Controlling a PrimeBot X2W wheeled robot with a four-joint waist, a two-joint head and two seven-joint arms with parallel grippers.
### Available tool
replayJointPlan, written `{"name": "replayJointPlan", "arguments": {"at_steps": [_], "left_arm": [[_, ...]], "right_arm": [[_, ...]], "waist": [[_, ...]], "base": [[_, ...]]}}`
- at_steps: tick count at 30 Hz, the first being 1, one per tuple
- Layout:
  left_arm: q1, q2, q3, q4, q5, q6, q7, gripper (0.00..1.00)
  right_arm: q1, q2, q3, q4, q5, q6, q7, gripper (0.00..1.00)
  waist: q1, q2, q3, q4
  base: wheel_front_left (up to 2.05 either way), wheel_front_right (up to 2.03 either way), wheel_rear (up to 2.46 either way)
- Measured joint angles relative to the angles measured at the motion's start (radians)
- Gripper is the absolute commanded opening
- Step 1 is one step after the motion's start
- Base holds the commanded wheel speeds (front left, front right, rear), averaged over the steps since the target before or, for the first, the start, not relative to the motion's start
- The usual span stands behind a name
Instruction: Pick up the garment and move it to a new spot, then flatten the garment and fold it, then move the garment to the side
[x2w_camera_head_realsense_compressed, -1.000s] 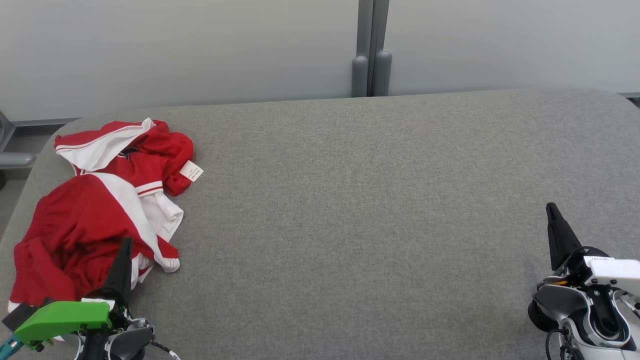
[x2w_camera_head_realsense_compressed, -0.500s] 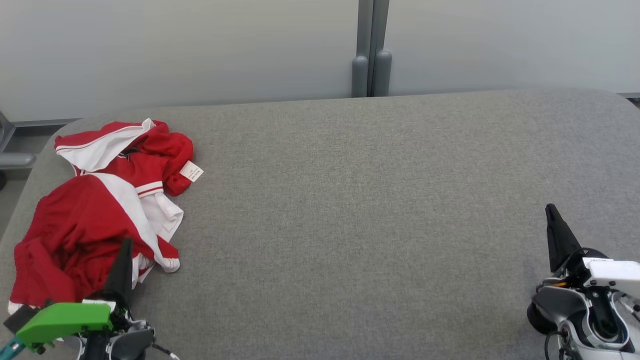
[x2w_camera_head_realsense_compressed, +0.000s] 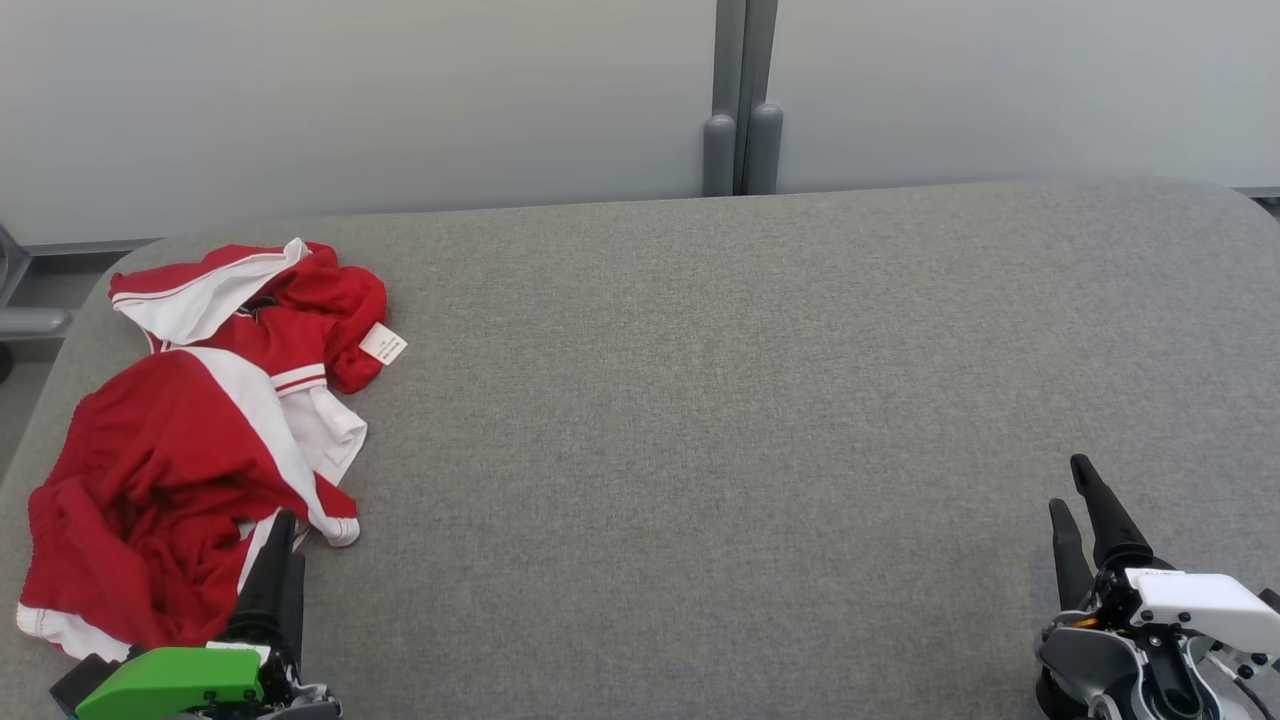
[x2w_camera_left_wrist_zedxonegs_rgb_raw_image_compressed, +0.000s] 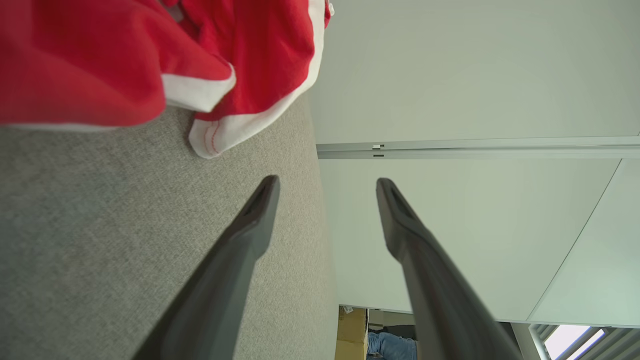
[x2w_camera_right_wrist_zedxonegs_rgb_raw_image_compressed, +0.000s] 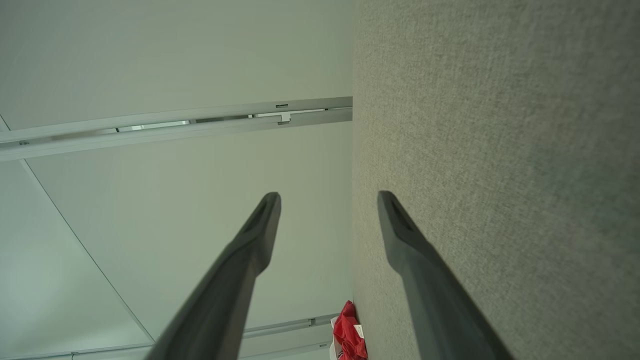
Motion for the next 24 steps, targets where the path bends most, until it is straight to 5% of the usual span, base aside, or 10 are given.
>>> {"name": "replayJointPlan", "arguments": {"at_steps": [24], "left_arm": [[-0.002, 0.012, -0.062, -0.11, 0.342, 0.044, -0.088, 1.0]], "right_arm": [[-0.001, -0.033, 0.065, -0.129, -0.401, -0.037, -0.079, 1.0]], "waist": [[0.0, 0.0, -0.008, -0.002]], "base": [[0.0, 0.0, 0.0]]}}
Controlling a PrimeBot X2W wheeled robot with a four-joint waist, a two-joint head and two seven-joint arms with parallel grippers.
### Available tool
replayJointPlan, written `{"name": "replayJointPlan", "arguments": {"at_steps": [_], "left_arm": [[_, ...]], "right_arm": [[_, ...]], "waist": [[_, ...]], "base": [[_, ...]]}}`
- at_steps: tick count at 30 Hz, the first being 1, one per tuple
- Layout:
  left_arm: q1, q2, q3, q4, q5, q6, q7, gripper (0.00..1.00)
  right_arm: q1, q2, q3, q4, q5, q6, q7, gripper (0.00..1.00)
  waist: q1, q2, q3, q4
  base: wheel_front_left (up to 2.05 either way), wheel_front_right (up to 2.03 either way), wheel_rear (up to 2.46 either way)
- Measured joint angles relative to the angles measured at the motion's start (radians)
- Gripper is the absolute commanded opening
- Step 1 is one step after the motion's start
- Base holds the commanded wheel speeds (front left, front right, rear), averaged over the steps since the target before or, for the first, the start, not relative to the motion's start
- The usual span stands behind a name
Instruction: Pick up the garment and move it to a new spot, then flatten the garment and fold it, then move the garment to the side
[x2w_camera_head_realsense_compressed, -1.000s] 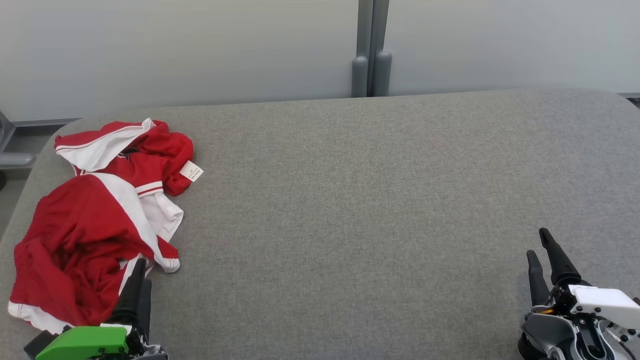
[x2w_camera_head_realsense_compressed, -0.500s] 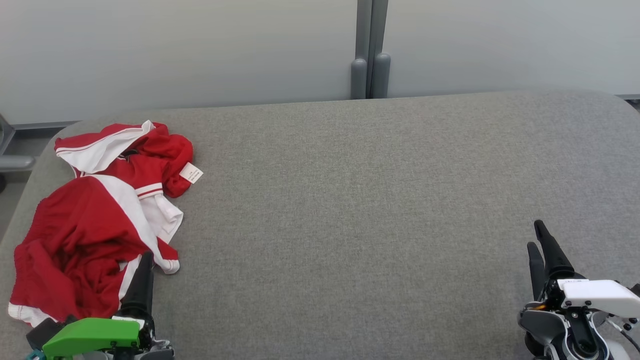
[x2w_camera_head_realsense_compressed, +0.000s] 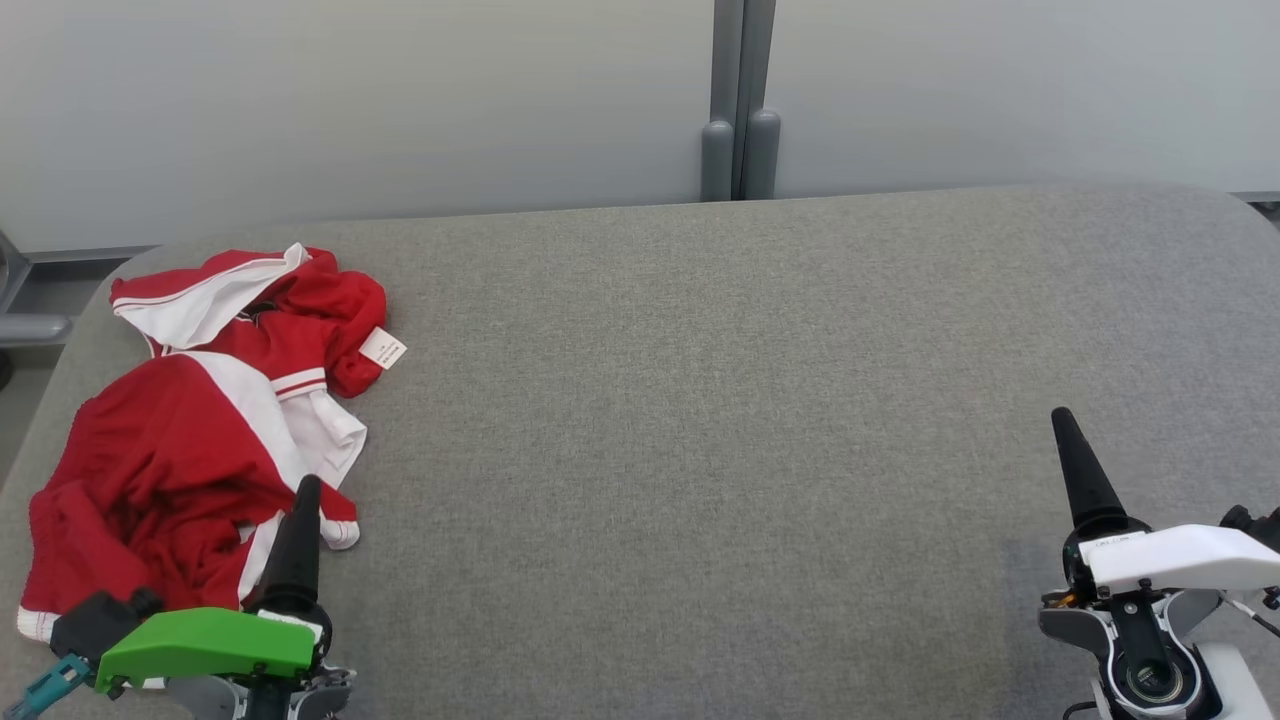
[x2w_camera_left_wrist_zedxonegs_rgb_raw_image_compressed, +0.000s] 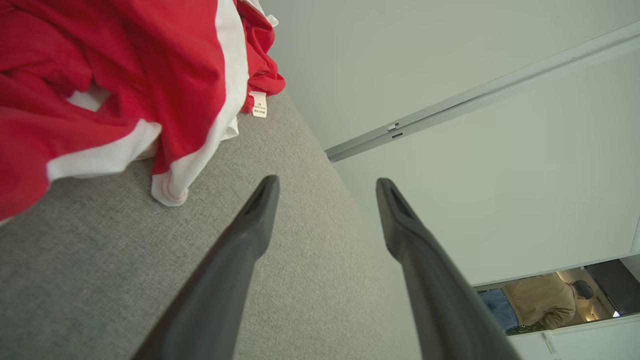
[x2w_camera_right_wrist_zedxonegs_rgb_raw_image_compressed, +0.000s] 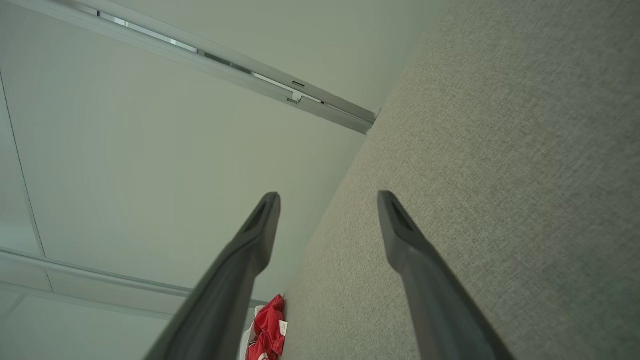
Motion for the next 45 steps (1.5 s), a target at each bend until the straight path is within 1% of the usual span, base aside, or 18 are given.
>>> {"name": "replayJointPlan", "arguments": {"at_steps": [9, 21, 27, 29, 31, 35, 36, 45], "left_arm": [[0.0, 0.023, -0.042, -0.039, 0.187, 0.028, -0.031, 1.0], [0.006, 0.029, -0.086, -0.078, 0.405, 0.062, -0.072, 1.0], [0.028, 0.03, -0.095, -0.094, 0.495, 0.08, -0.095, 1.0], [0.031, 0.03, -0.097, -0.094, 0.512, 0.083, -0.096, 1.0], [0.033, 0.03, -0.103, -0.097, 0.539, 0.09, -0.104, 1.0], [0.037, 0.03, -0.116, -0.103, 0.594, 0.099, -0.118, 1.0], [0.041, 0.03, -0.119, -0.104, 0.605, 0.104, -0.123, 1.0], [0.069, 0.03, -0.134, -0.108, 0.723, 0.123, -0.151, 1.0]], "right_arm": [[0.001, -0.018, 0.06, -0.019, -0.171, -0.022, -0.028, 1.0], [0.021, -0.021, 0.118, -0.041, -0.366, -0.059, -0.07, 1.0], [0.023, -0.023, 0.144, -0.054, -0.463, -0.069, -0.091, 1.0], [0.023, -0.024, 0.147, -0.057, -0.477, -0.07, -0.095, 1.0], [0.023, -0.025, 0.155, -0.063, -0.508, -0.078, -0.098, 1.0], [0.025, -0.025, 0.174, -0.071, -0.565, -0.079, -0.115, 1.0], [0.025, -0.025, 0.177, -0.074, -0.582, -0.086, -0.119, 1.0], [0.045, -0.027, 0.212, -0.084, -0.705, -0.096, -0.148, 1.0]], "waist": [[0.0, 0.0, -0.004, 0.0], [0.0, 0.0, -0.012, -0.004], [0.0, 0.0, -0.017, -0.005], [0.0, 0.0, -0.017, -0.005], [0.0, 0.0, -0.019, -0.006], [0.0, 0.0, -0.021, -0.007], [0.0, 0.0, -0.022, -0.008], [0.0, 0.0, -0.026, -0.011]], "base": [[0.0, 0.0, 0.0], [0.0, 0.0, 0.0], [0.0, 0.0, 0.0], [0.0, 0.0, 0.0], [0.0, 0.0, 0.0], [0.0, 0.0, 0.0], [0.0, 0.0, 0.0], [0.0, 0.0, 0.0]]}}
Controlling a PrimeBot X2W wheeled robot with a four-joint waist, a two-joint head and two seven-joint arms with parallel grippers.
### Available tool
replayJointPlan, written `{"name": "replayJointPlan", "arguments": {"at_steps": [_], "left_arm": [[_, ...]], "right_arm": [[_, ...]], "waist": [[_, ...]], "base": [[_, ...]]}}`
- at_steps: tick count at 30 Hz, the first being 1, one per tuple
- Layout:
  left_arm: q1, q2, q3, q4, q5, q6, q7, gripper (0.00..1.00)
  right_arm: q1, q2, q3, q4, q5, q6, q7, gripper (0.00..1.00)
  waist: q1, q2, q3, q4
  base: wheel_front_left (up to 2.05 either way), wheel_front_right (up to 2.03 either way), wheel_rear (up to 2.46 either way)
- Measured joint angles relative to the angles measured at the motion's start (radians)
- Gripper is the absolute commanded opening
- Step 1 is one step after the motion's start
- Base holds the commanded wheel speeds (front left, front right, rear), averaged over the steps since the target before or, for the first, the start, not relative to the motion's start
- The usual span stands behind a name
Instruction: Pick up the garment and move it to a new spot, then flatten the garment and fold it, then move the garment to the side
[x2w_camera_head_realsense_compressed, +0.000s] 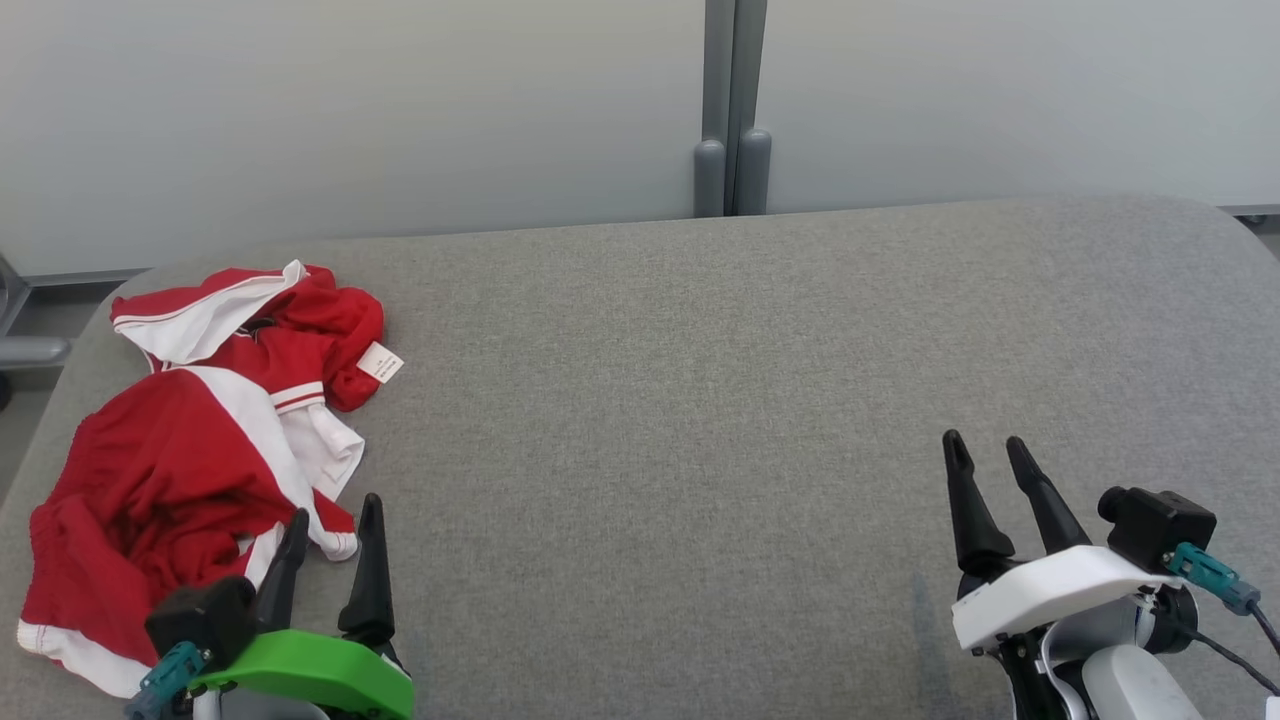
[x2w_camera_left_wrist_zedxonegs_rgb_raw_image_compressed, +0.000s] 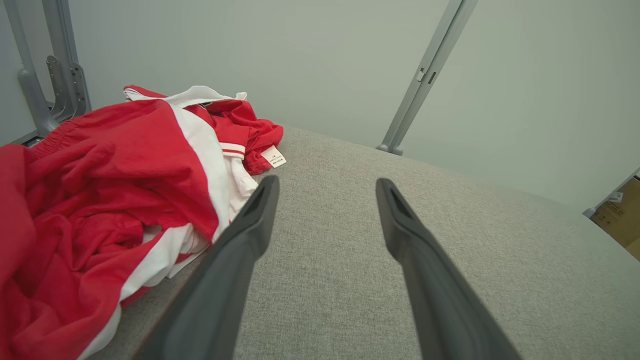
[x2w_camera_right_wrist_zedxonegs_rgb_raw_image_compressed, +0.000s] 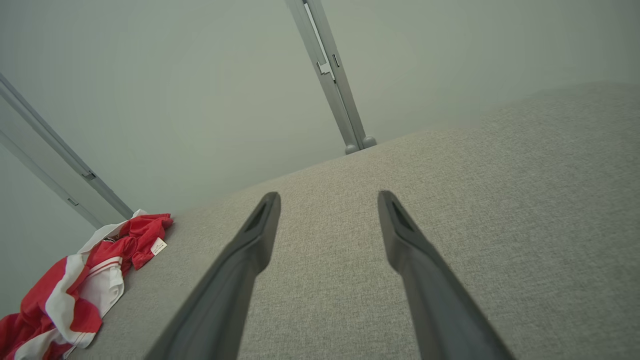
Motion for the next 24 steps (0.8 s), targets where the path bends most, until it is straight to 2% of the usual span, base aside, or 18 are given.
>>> {"name": "replayJointPlan", "arguments": {"at_steps": [24], "left_arm": [[0.029, 0.004, -0.042, -0.016, 0.292, 0.036, -0.092, 1.0]], "right_arm": [[0.019, -0.021, 0.076, -0.022, -0.338, -0.042, -0.083, 1.0]], "waist": [[0.0, 0.0, -0.008, -0.007]], "base": [[0.0, 0.0, 0.0]]}}
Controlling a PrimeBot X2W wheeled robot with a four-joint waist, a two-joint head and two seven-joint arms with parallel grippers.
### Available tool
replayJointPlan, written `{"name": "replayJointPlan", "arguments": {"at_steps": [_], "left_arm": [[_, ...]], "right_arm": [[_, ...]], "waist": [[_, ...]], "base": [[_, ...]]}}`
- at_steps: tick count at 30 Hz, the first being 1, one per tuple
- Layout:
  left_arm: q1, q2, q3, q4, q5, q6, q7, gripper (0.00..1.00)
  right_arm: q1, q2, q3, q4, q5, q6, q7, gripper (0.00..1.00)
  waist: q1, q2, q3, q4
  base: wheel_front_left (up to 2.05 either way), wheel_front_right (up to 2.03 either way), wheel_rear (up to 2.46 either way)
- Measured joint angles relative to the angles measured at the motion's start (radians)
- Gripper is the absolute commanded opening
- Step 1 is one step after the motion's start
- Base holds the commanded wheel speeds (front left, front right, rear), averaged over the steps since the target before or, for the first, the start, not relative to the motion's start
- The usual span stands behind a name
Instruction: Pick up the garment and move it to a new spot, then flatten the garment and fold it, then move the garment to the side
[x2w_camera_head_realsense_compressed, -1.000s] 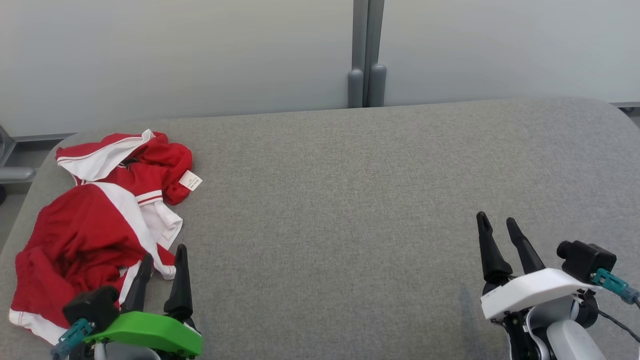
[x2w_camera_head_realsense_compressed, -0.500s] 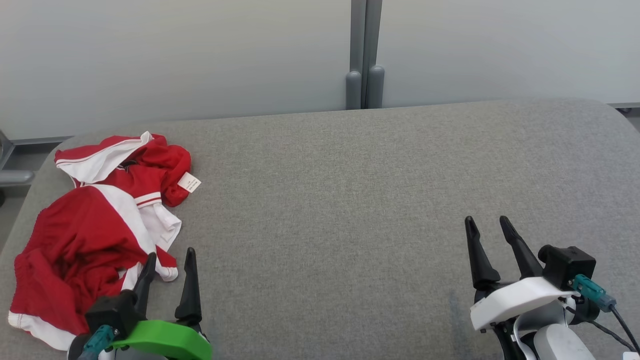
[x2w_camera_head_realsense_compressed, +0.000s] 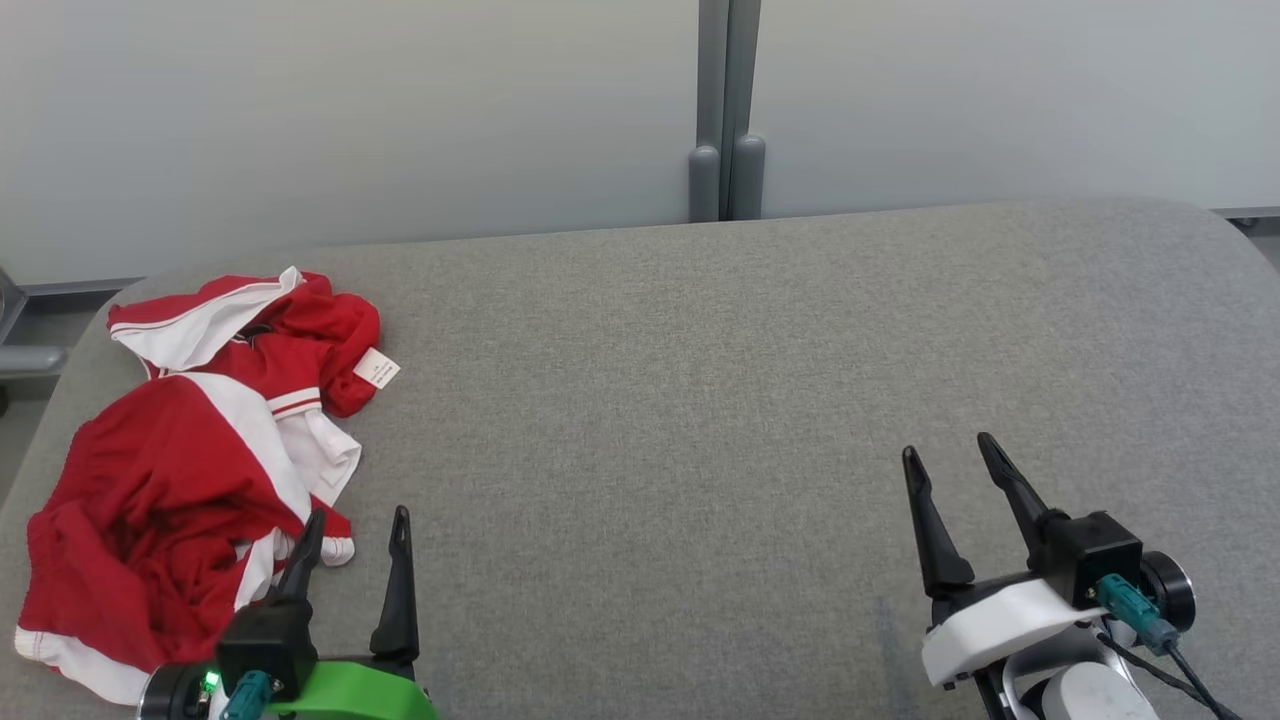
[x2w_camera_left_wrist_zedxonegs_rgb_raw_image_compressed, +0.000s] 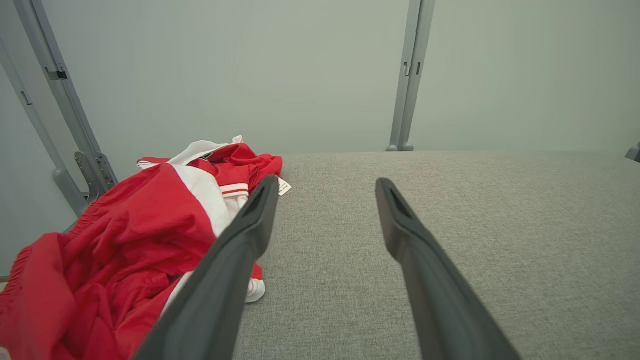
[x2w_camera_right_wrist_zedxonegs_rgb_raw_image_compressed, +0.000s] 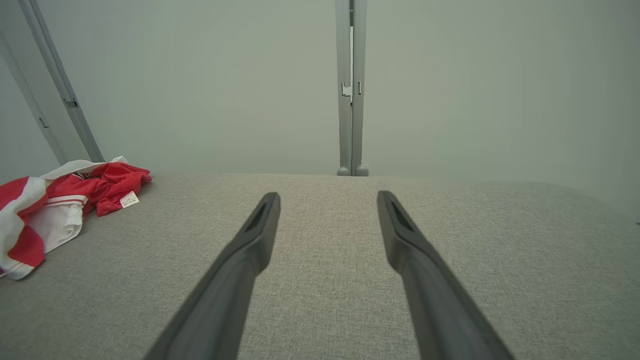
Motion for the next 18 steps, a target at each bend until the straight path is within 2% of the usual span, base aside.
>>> {"name": "replayJointPlan", "arguments": {"at_steps": [3, 18], "left_arm": [[0.001, 0.0, -0.005, 0.0, 0.025, 0.003, -0.003, 1.0], [0.001, 0.001, 0.012, 0.022, 0.025, 0.002, -0.006, 1.0]], "right_arm": [[0.0, -0.001, 0.007, -0.003, -0.03, 0.0, -0.01, 1.0], [0.0, -0.002, -0.005, -0.003, -0.03, 0.0, -0.011, 1.0]], "waist": [[0.0, 0.0, -0.001, 0.0], [0.0, 0.0, -0.001, 0.0]], "base": [[0.0, 0.0, 0.0], [0.0, 0.0, 0.0]]}}
